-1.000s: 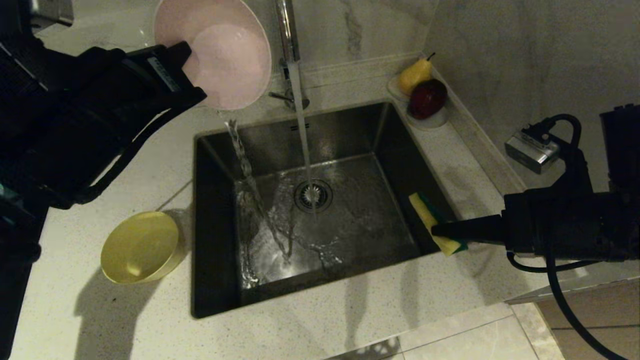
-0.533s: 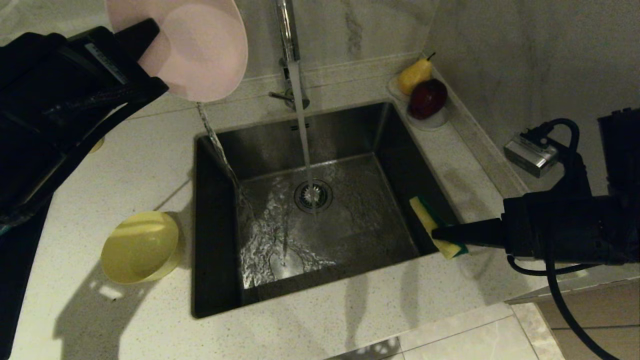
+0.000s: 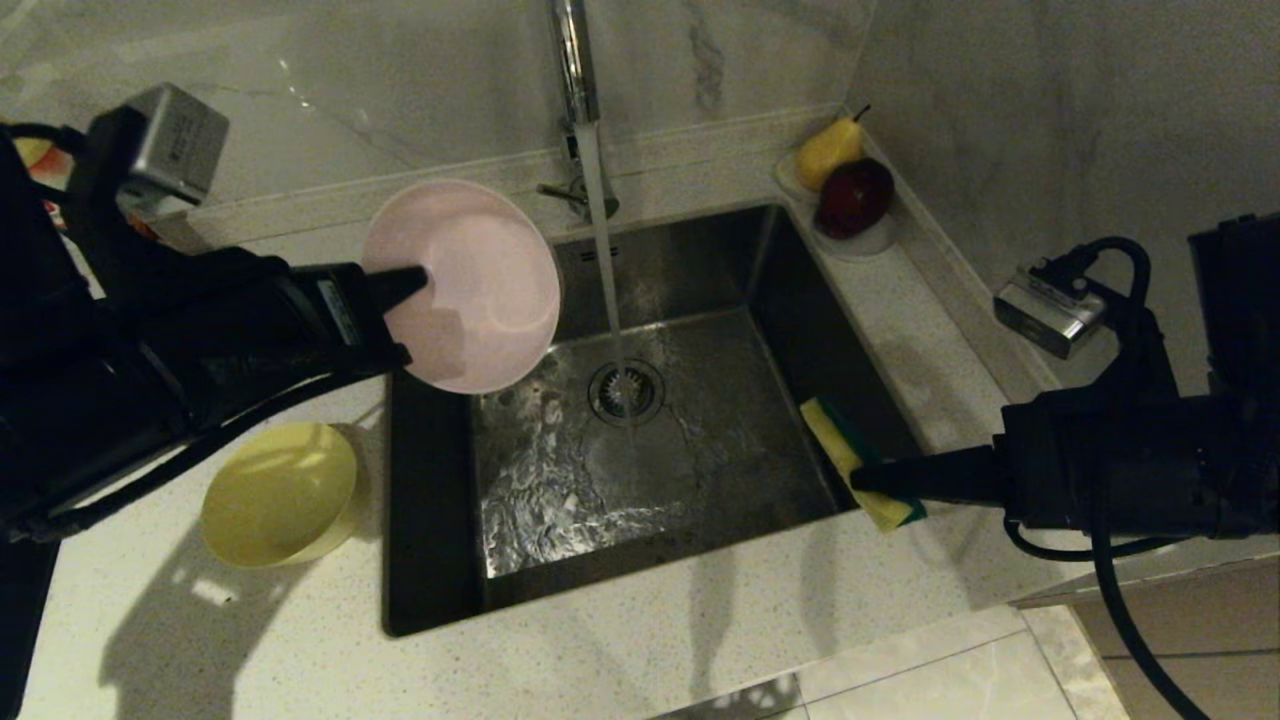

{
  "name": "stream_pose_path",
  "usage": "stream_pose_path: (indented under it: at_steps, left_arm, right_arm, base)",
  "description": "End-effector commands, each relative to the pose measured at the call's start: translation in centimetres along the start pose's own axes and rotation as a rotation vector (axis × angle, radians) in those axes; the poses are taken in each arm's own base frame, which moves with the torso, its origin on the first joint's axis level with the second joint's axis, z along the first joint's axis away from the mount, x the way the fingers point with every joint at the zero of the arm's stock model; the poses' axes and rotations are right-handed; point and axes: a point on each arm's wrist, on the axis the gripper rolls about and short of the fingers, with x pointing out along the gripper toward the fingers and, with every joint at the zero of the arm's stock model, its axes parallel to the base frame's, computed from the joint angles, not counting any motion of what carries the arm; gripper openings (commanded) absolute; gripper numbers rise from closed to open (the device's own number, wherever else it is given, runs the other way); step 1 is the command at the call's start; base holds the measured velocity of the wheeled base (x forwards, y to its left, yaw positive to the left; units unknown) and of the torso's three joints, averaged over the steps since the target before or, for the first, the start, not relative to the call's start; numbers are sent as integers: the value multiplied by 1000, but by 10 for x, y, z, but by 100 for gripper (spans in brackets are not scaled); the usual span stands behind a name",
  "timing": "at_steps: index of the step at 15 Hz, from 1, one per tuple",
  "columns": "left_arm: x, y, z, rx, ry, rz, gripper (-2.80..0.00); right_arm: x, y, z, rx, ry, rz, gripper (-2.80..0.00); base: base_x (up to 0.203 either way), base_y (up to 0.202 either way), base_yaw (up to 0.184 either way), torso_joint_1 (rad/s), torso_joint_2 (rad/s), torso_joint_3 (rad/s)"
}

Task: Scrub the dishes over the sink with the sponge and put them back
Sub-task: Wipe the bowl

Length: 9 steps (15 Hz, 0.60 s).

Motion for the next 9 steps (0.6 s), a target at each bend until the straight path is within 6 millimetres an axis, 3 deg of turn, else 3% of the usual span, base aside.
stream_pose_path:
  at_steps: [1, 4, 9]
  left_arm:
    - [5, -1, -17, -83, 203, 20, -280]
    - [15, -11, -32, -131, 343, 18, -280]
    - [32, -28, -49, -87, 362, 73, -280]
  right_arm:
    - [6, 7, 4, -11, 28, 64, -280]
    - [14, 20, 12, -39, 47, 137, -280]
    - [38, 55, 7, -94, 153, 239, -280]
  base:
    - [0, 0, 0, 0, 0, 0]
    - [0, 0, 0, 0, 0, 0]
    - [0, 0, 0, 0, 0, 0]
